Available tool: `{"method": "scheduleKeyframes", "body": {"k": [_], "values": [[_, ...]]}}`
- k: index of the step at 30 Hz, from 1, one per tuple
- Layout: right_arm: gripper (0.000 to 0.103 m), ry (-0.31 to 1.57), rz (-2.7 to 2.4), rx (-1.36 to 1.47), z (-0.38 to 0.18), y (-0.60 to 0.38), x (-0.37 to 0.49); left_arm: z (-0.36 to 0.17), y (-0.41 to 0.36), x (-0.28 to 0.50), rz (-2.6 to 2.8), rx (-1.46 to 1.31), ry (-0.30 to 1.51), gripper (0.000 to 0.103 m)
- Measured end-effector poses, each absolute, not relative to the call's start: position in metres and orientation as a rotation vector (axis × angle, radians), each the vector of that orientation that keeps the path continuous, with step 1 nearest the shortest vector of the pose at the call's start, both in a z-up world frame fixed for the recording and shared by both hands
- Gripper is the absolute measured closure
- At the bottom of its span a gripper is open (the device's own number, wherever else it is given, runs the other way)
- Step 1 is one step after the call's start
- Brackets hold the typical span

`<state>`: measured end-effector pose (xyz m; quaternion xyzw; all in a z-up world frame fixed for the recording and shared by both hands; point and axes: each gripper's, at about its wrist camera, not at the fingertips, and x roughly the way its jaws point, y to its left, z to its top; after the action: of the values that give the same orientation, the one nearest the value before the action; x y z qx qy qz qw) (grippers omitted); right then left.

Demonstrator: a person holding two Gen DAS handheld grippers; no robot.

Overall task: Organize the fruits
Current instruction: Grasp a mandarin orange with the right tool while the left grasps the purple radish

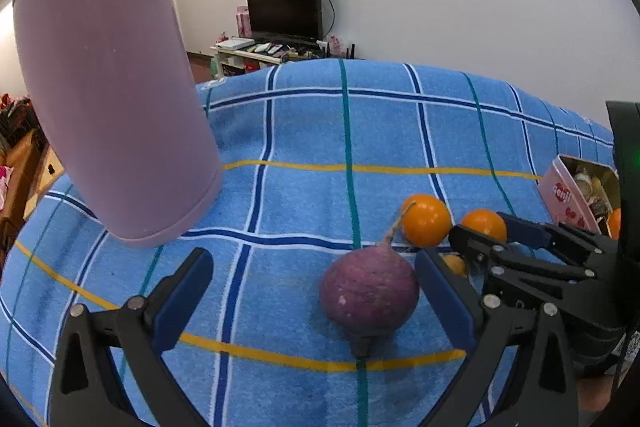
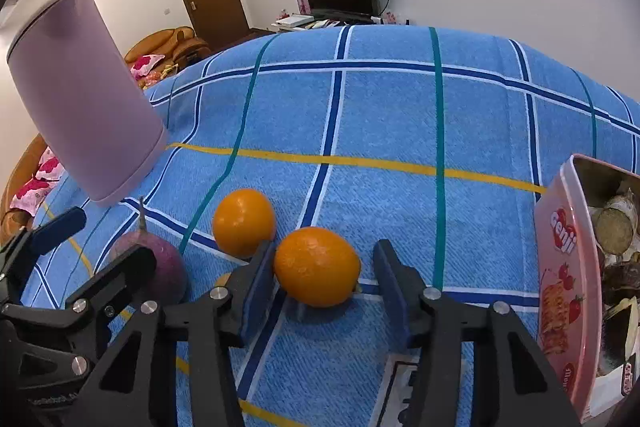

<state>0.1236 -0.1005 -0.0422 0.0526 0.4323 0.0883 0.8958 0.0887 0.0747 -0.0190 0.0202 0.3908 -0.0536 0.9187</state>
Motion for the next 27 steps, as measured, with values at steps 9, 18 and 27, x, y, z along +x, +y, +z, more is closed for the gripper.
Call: {"method": "scheduleKeyframes", "body": {"k": [9, 18, 27], "values": [[0.060, 0.894, 0.182, 0.138, -0.041, -0.110, 0.117, -0.026, 0.067, 0.090, -0.148, 0.036, 0.817, 0.000], [0.060, 0.839, 0.160, 0.198, -0.034, -0.129, 0.096, -0.037, 0.060, 0.093, -0.134, 0.092, 0.850, 0.006], [0.060, 0.793, 0.165, 0.181, -0.027, -0.127, 0.086, -0.042, 0.064, 0.097, -0.188, 0.024, 0.891, 0.047]]}}
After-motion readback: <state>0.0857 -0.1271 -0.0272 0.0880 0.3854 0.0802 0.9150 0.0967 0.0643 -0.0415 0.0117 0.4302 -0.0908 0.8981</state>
